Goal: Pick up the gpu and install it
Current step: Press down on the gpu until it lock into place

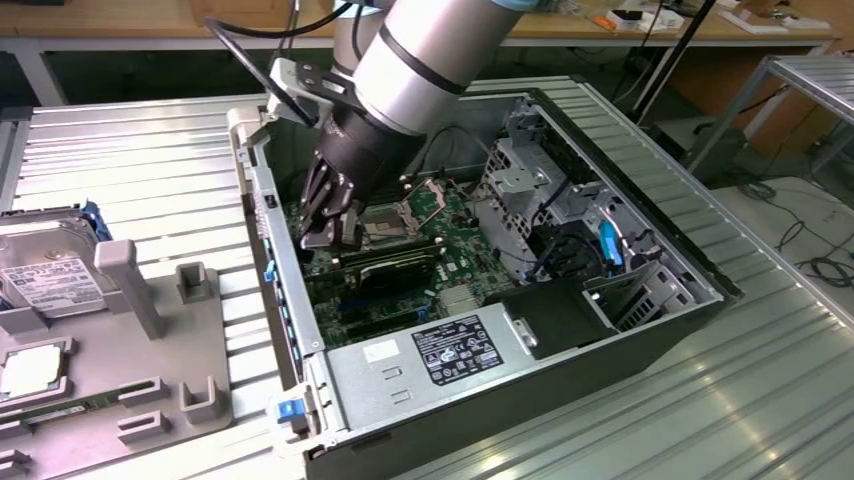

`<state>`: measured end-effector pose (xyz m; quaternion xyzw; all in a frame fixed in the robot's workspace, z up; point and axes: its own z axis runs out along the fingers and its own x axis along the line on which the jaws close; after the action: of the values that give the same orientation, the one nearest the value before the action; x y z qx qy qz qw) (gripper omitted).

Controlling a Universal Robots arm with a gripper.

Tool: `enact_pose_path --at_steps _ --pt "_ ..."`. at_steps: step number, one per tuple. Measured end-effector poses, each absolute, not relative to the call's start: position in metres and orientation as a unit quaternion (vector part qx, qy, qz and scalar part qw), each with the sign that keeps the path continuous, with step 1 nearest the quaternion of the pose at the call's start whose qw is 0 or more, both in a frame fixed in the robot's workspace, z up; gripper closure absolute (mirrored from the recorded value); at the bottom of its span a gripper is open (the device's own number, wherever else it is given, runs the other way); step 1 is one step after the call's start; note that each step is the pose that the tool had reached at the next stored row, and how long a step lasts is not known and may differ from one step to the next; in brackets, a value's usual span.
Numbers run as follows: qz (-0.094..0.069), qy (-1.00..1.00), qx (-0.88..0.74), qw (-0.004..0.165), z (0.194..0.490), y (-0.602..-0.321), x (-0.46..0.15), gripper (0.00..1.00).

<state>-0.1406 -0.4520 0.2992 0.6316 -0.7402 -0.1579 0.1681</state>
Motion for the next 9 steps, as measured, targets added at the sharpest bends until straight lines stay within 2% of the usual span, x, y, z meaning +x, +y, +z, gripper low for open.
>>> enact_pose_path --at_steps 9 --pt "-0.156 -0.741 0.632 0.167 0.2959 -0.4520 -0.1405 0.89"
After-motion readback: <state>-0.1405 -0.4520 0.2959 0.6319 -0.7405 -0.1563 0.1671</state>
